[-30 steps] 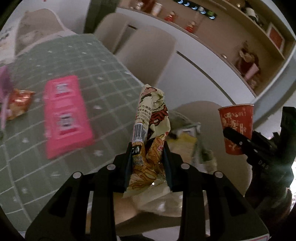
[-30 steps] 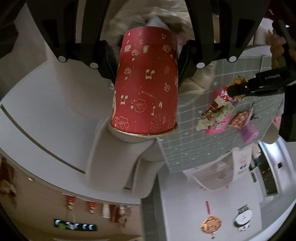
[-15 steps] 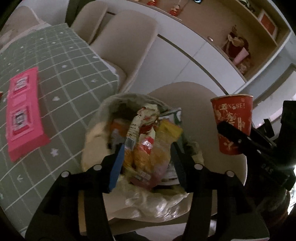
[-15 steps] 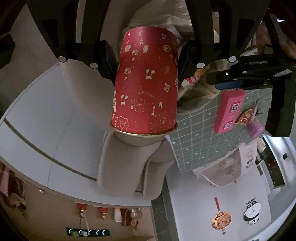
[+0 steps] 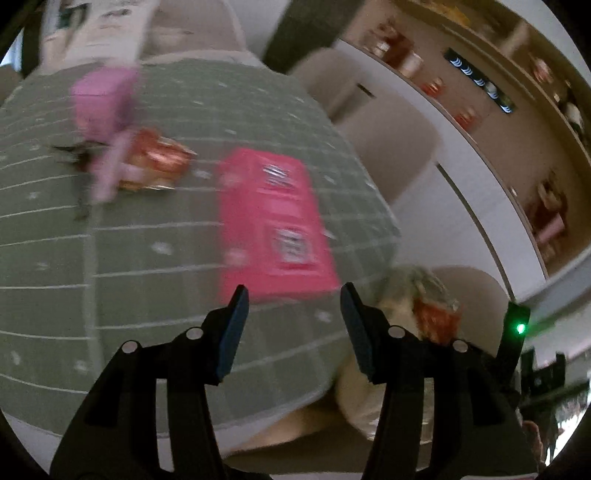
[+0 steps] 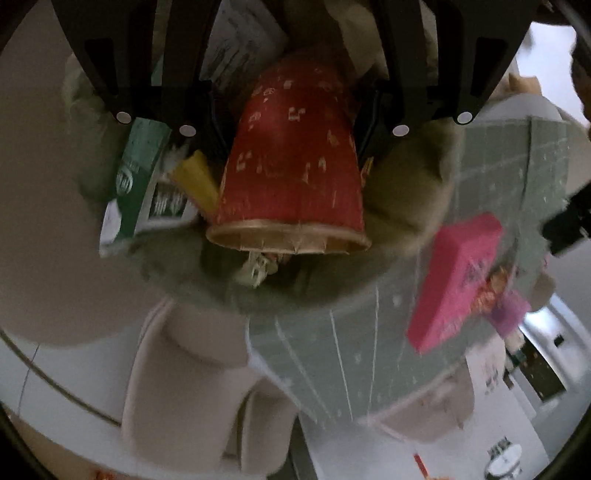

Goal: Collect trash
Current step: 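Move both tools back to the table while the left grasps the pink stick wrapper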

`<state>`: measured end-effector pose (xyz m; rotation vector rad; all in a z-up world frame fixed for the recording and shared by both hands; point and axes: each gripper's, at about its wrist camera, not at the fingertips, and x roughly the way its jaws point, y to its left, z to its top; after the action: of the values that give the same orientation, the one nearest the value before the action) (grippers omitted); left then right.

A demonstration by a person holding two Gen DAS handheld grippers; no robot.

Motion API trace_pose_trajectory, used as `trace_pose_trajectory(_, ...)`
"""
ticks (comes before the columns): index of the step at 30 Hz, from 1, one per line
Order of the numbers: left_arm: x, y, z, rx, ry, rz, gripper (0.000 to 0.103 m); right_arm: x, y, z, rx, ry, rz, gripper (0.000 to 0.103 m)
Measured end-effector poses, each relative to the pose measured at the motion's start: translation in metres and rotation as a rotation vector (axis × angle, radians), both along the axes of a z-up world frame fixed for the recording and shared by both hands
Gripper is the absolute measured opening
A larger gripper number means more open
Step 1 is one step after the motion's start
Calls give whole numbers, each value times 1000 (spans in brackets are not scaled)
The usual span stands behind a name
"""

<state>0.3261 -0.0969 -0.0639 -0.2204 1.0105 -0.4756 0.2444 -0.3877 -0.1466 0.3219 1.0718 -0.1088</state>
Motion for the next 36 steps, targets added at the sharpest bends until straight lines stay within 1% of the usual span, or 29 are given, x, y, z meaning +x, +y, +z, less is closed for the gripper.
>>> trace_pose_trajectory(2,5,21,0,6,-6,51,49,-1,0,-2,2,11,-12,53)
trace_pose_trajectory(4,11,43,-4,5,1,102,49,-5,0,4,-12,-4,-28,53)
trace_pose_trajectory(6,19,59,-8,8,6,139,49,-9,2,12,-41,-30,-42,59)
trace_pose_trajectory(8,23,74,-10,12,8,167,49,-17,2,23,-74,-76,-55,65)
trace_pose_trajectory(9,26,82,-11,16,9,178,49,-21,4,31,-87,-101,-62,65)
trace_pose_trajectory(12,34,99,-15,26,6,195,49,-26,4,47,-106,-138,-73,65)
trace_pose_trajectory(14,35,106,-16,28,3,206,49,-29,9,63,-126,-171,-76,65)
trace_pose_trajectory(17,43,118,-20,32,-8,221,50,-29,20,82,-126,-213,-61,65)
trace_pose_trajectory(19,47,123,-21,45,-15,226,50,-24,29,96,-128,-239,-40,65)
trace_pose_trajectory(22,56,136,-24,60,-13,233,50,-13,49,110,-161,-276,-28,65)
trace_pose_trajectory(24,62,147,-28,58,1,240,50,-3,58,115,-147,-299,-21,65)
trace_pose_trajectory(26,69,155,-31,47,19,238,50,11,71,116,-124,-307,-5,65)
trace_pose_trajectory(29,85,163,-37,26,43,218,50,32,94,114,-114,-315,23,65)
trace_pose_trajectory(32,107,158,-38,8,47,161,50,49,116,111,-107,-311,41,65)
trace_pose_trajectory(34,123,145,-36,20,23,106,50,58,129,110,-100,-312,52,65)
trace_pose_trajectory(36,136,132,-35,57,-5,80,50,67,141,108,-99,-301,60,65)
